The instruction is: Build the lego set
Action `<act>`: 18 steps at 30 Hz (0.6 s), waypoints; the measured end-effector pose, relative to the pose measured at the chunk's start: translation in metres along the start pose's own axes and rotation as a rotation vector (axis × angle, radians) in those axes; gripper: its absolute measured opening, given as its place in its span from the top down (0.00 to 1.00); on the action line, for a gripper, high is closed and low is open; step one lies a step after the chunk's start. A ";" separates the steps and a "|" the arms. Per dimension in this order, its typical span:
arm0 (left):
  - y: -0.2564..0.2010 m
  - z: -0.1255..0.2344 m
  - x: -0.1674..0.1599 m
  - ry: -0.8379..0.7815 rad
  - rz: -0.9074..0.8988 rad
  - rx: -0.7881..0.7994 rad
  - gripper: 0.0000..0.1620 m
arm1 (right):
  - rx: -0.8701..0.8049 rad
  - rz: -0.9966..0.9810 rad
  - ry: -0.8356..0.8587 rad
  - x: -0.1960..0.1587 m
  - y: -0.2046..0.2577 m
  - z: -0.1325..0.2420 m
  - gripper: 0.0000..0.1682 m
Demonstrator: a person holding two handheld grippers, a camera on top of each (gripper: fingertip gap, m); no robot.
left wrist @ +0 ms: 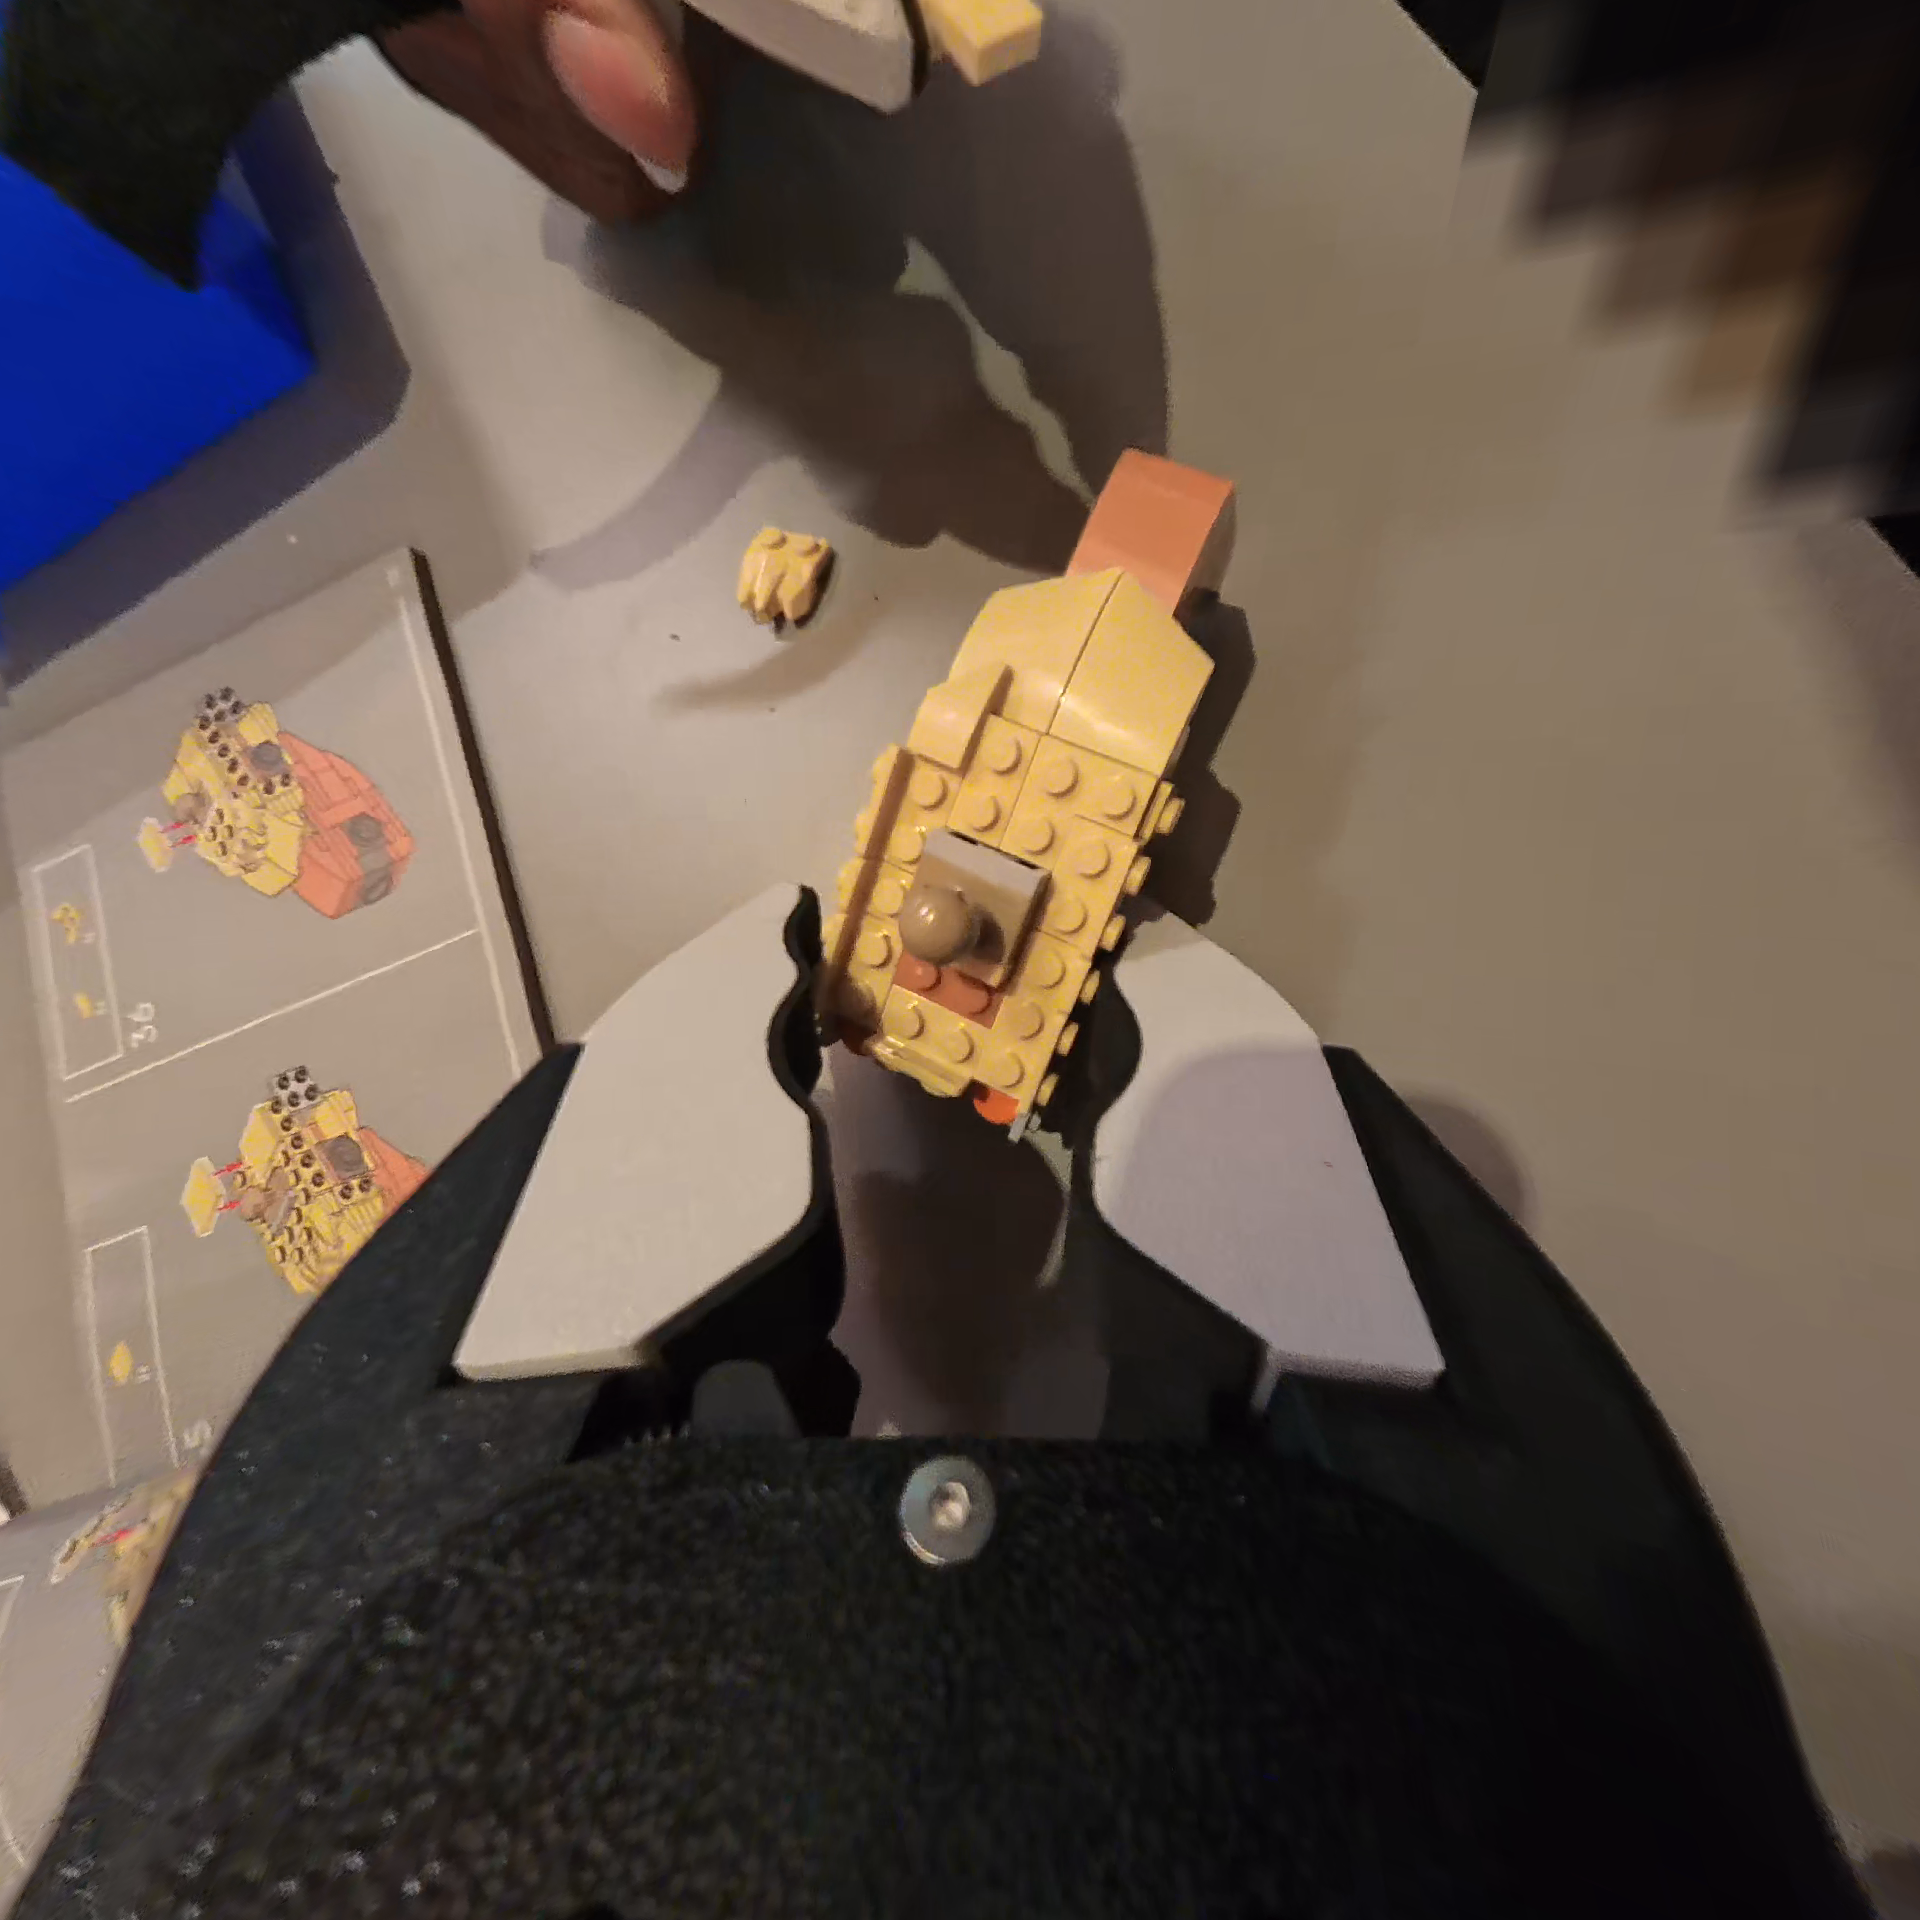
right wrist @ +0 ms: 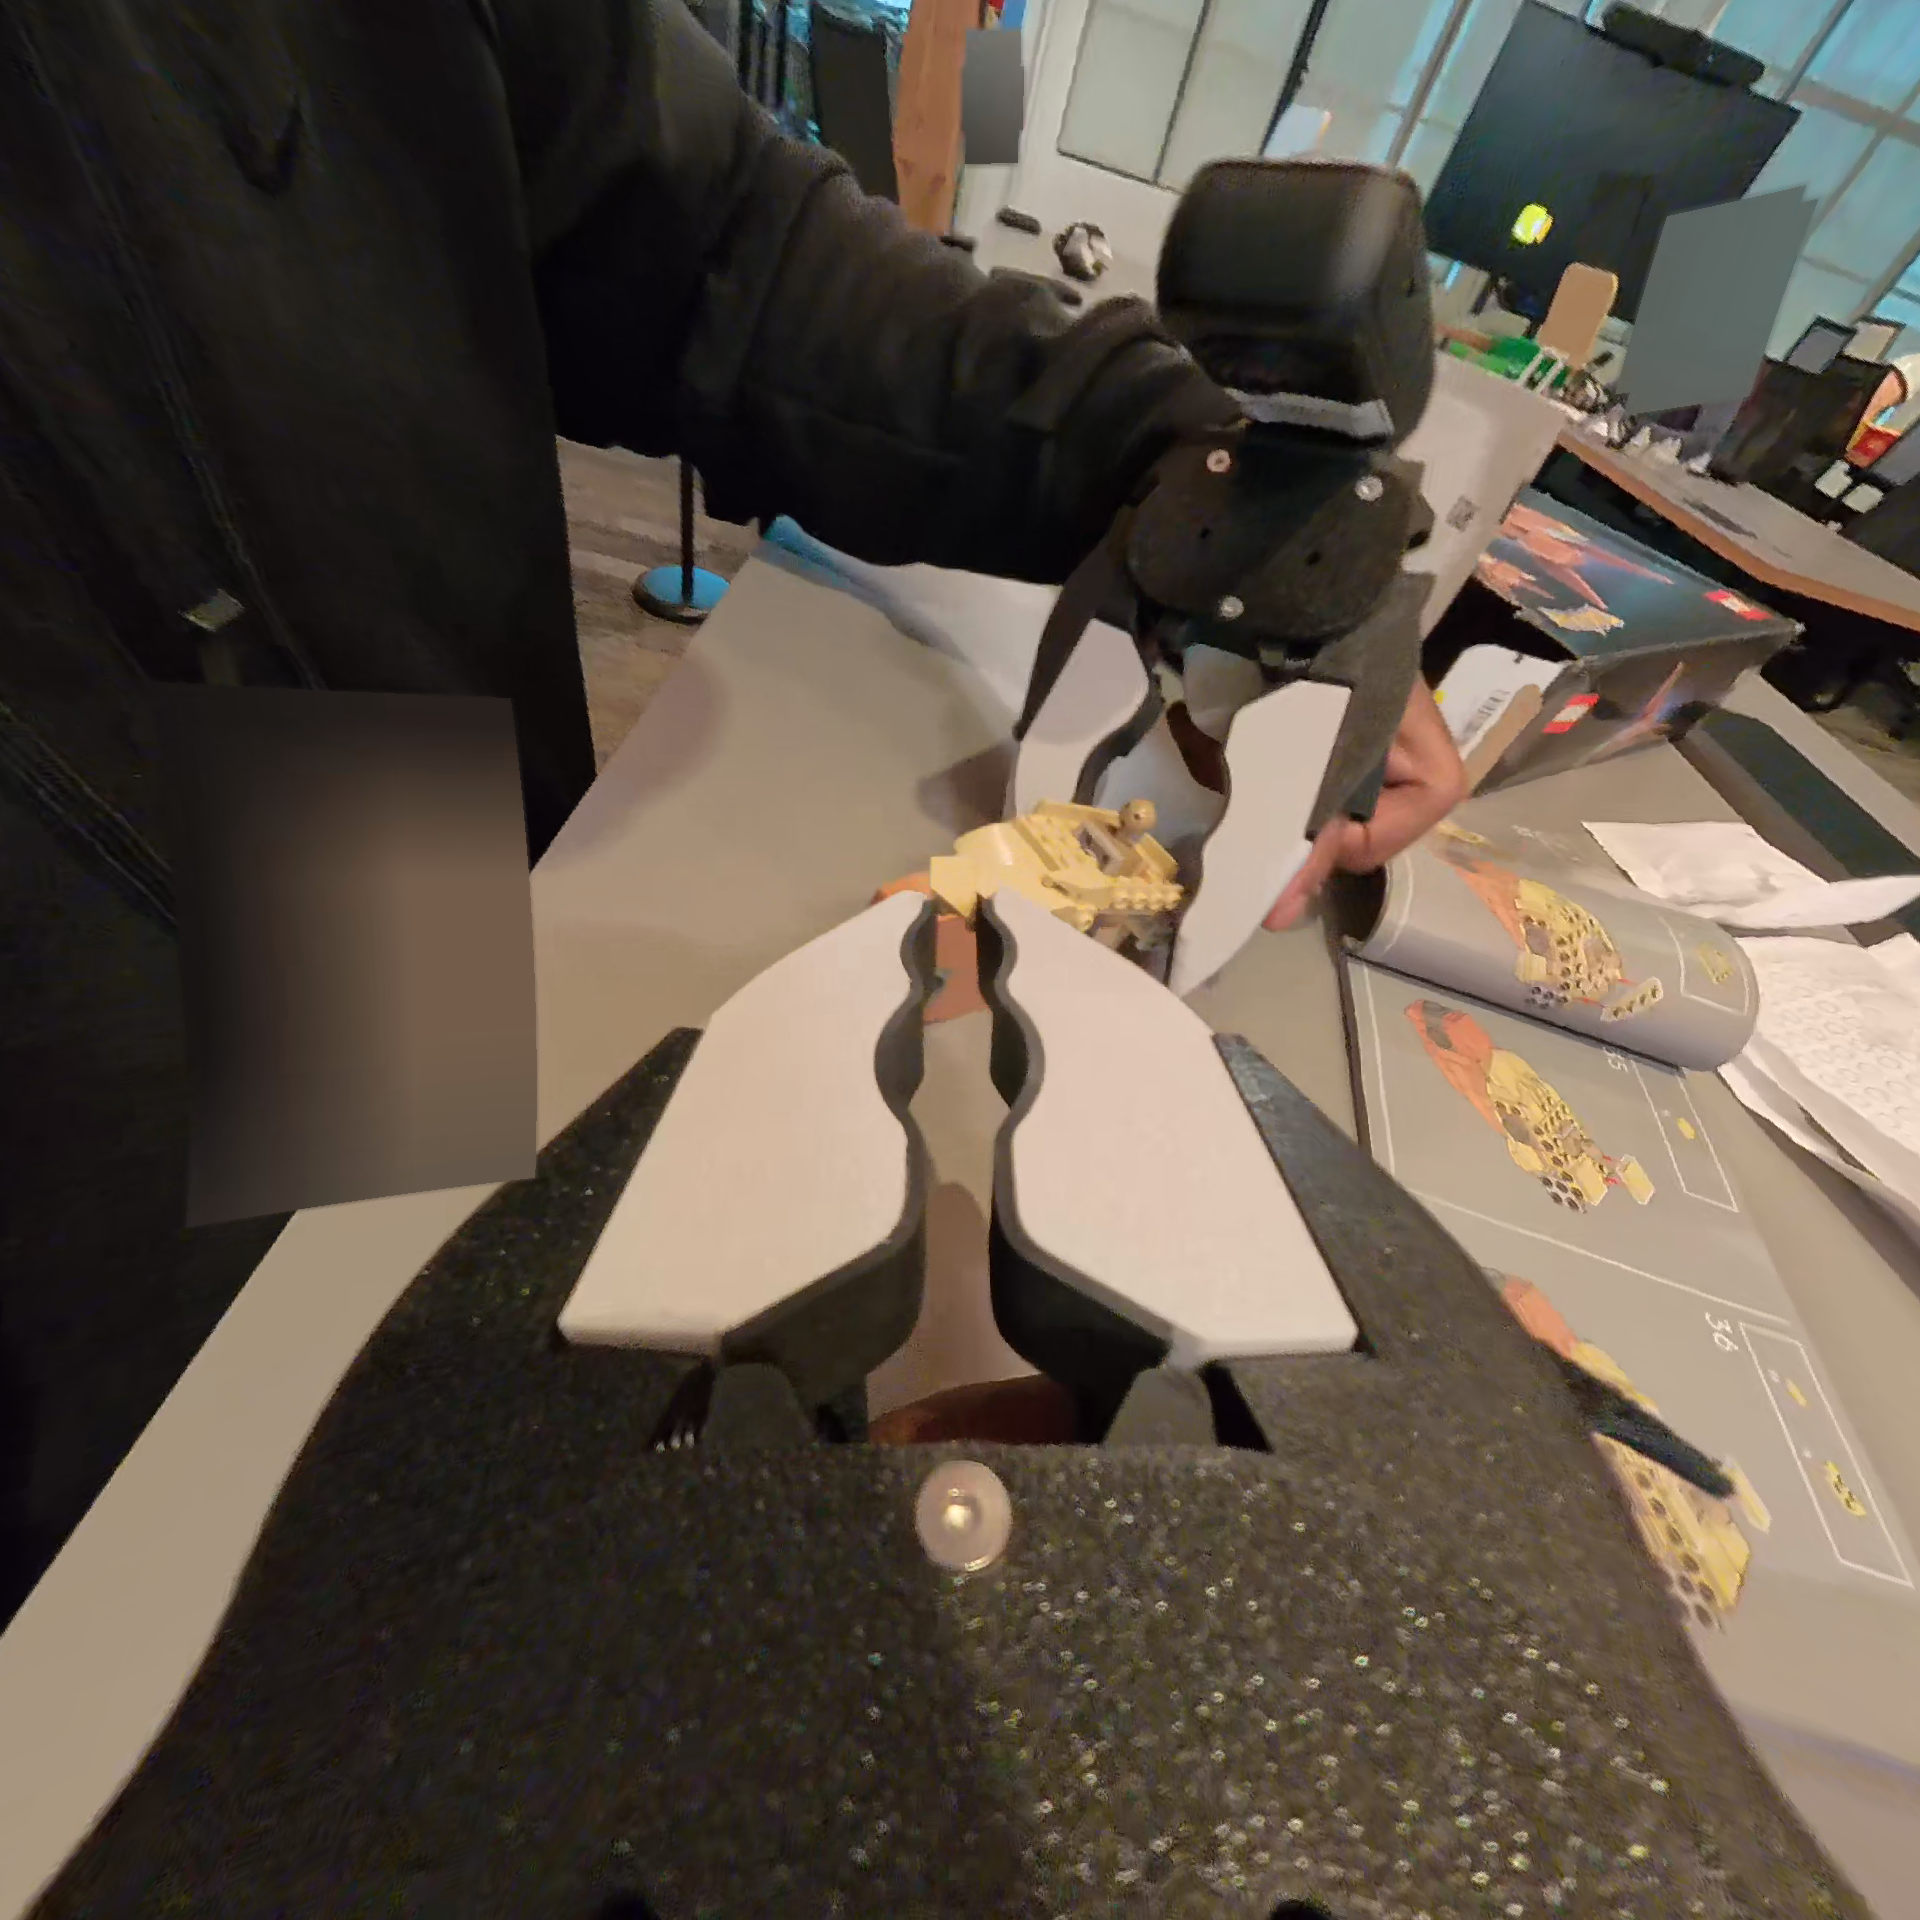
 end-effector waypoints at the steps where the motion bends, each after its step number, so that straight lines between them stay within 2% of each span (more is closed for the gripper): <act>1: -0.001 0.000 0.000 0.004 0.026 0.013 0.70 | -0.012 -0.002 0.015 -0.001 0.000 0.000 0.96; 6: -0.007 0.000 0.002 0.056 0.259 0.113 0.70 | -0.119 -0.039 0.147 -0.011 -0.005 -0.004 0.96; 11: 0.000 -0.003 0.007 0.007 0.672 0.309 0.70 | -0.202 -0.110 0.216 -0.017 -0.010 -0.005 0.96; 14: 0.000 -0.010 0.014 -0.023 0.689 0.375 0.69 | -0.235 -0.115 0.212 -0.015 -0.013 -0.004 0.96; 18: -0.005 -0.020 0.017 -0.003 0.627 0.405 0.60 | -0.244 -0.118 0.209 -0.015 -0.014 -0.003 0.96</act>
Point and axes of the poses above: each gripper's, where its closed fingertips meet, z back along the fingers, x out of its top, y = z × x across the jaws, the point moved 4 cm from there along z, back along the fingers, and after that the axes turned 13 degrees about -x, right-handed, at the moved point
